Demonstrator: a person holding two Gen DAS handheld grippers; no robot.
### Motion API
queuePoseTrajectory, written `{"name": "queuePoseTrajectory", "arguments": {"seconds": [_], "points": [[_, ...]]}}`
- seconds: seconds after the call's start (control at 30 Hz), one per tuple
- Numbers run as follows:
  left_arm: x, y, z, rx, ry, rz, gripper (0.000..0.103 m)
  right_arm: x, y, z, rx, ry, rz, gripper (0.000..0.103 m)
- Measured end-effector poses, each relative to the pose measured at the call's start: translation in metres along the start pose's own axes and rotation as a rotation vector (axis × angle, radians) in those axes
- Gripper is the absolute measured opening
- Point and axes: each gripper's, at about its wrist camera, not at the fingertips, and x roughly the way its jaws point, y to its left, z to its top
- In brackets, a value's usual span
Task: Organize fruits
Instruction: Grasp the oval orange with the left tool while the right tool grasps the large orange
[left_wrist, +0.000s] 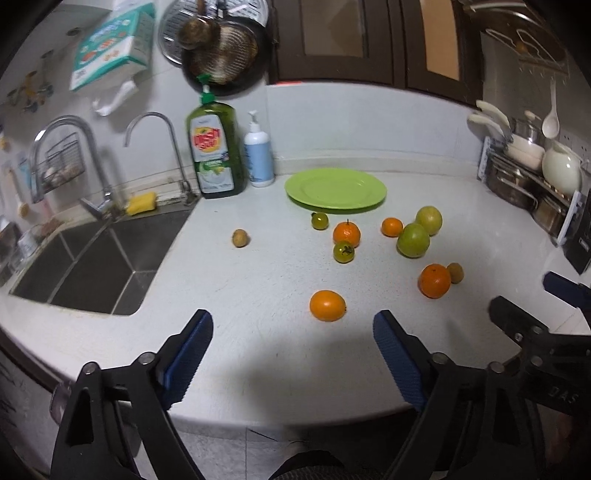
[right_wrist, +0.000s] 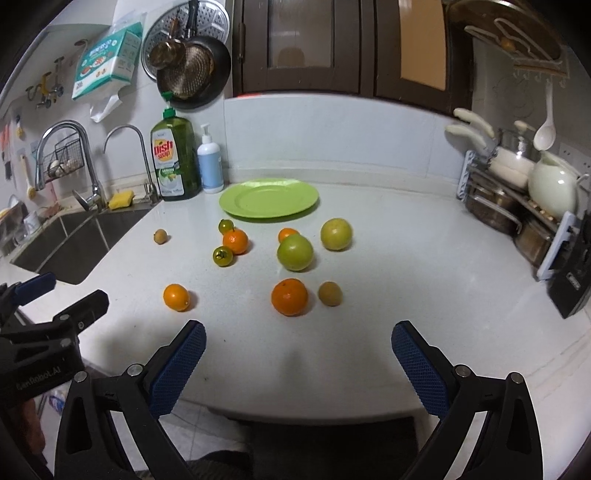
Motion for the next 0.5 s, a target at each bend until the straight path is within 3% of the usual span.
{"name": "queuePoseTrajectory", "arguments": {"seconds": [0.4,0.5], "points": [[0.086,0.003,0.017,0.133,0.145,-0.208,0.064,0.075,0.015,0.012,0.084,0.172,-0.053,0.081],[0.097,0.000,0.016,0.141,0.189,-0.228,0.060,0.085,0.014,0.014,0.083,0.196,-0.067,0.078]]}}
